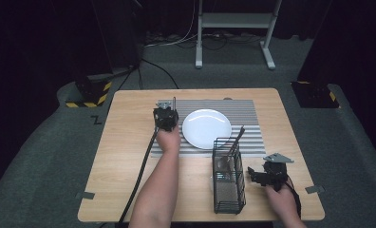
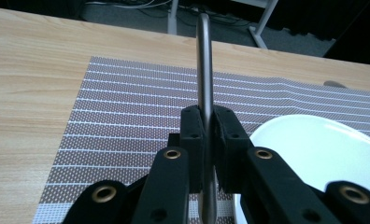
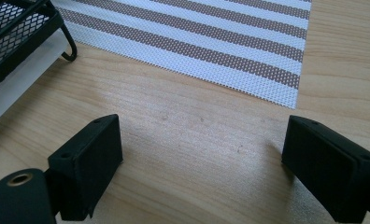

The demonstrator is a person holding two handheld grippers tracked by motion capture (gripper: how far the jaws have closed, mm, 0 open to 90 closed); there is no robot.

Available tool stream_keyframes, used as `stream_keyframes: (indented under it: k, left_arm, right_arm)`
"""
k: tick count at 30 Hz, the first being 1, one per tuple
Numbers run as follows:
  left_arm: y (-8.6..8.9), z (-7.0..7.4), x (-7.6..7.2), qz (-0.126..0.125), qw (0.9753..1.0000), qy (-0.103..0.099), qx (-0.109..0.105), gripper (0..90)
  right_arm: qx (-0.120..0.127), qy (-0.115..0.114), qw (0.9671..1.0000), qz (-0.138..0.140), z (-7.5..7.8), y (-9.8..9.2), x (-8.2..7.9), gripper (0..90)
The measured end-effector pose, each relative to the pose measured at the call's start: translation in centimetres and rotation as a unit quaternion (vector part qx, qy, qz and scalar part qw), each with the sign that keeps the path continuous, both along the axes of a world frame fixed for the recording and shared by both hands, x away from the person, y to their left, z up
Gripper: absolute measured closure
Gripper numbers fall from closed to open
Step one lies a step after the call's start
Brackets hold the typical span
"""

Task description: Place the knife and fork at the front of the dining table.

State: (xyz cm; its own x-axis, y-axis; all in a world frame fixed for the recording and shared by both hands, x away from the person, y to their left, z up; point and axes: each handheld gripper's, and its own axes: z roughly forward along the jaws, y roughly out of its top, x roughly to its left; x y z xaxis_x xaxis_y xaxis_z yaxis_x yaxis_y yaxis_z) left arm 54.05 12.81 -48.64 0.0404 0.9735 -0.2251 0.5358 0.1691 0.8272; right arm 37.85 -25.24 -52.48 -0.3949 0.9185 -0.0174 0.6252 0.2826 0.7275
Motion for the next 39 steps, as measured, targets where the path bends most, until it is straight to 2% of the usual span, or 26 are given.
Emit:
stream_keyframes:
  k: [14, 18, 23, 34, 39]
  left_arm:
    - [0.0, -1.2, 0.9, 0.017, 0.9996, 0.019, -0.006, 82.8]
    - [-0.1, -1.4, 1.4, 0.014, 0.9994, 0.03, 0.006, 82.8]
    - [-0.7, -1.3, 1.7, 0.005, 0.9993, 0.031, 0.018, 82.8]
    - [-0.4, -1.8, 2.1, 0.01, 0.9988, 0.048, 0.001, 82.5]
    - [-0.1, -2.0, 2.3, 0.014, 0.9979, 0.062, -0.007, 82.4]
  right_arm:
    - [0.001, 0.0, 1.0, -0.001, 0.0, 0.0, 0.0, 11.7]
    - [0.001, 0.0, 1.0, -0.001, 0.0, 0.0, 0.0, 11.7]
    - [0.001, 0.0, 1.0, 0.0, 0.0, 0.0, 0.0, 11.7]
    - [0.001, 0.0, 1.0, -0.001, 0.0, 0.0, 0.0, 11.7]
    - [0.001, 0.0, 1.0, -0.001, 0.0, 0.0, 0.0, 11.7]
